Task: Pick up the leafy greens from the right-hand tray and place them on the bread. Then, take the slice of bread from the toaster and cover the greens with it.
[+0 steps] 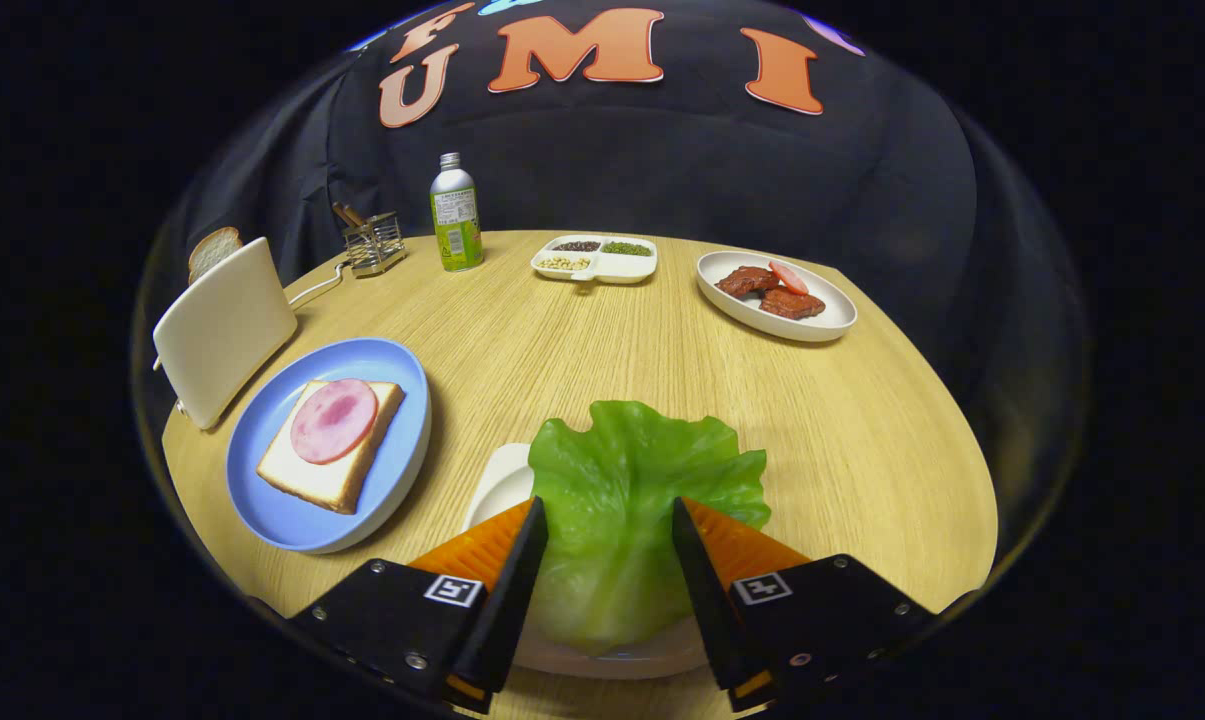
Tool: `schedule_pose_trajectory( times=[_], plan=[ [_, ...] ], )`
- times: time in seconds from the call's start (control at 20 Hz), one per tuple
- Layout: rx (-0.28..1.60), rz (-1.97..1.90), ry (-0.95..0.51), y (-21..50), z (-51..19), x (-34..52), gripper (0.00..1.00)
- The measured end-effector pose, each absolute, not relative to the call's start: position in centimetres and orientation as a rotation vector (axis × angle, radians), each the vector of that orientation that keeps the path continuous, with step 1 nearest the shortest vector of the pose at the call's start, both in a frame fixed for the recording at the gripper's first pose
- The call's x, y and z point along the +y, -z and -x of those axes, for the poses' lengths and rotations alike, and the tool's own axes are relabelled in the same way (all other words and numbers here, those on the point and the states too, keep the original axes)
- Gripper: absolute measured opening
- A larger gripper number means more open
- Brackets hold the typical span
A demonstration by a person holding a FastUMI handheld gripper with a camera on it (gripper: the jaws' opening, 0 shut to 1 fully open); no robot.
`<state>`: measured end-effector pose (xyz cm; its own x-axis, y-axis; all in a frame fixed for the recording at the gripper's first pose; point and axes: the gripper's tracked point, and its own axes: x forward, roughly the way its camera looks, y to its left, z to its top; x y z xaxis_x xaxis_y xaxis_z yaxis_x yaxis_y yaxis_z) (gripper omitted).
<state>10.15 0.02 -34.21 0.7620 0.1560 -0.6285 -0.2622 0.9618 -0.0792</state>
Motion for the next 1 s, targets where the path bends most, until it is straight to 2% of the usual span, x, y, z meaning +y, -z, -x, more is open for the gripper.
schedule_pose_trajectory(
  times=[0.15, 0.3, 0.35, 0.4, 0.5, 1.0],
  plan=[
    [0.674, 0.164, -0.242, 34.3, -9.9, 0.6, 0.61],
    [0.675, 0.165, -0.241, 34.4, -9.9, 0.9, 0.32],
    [0.681, 0.165, -0.235, 34.4, -9.9, 0.8, 0.26],
    [0.689, 0.163, -0.230, 34.3, -10.0, 0.6, 0.13],
    [0.713, 0.132, -0.221, 34.1, -9.8, 0.6, 0.02],
    [0.616, 0.112, -0.166, 27.8, -8.1, 0.2, 0.01]
  ],
)
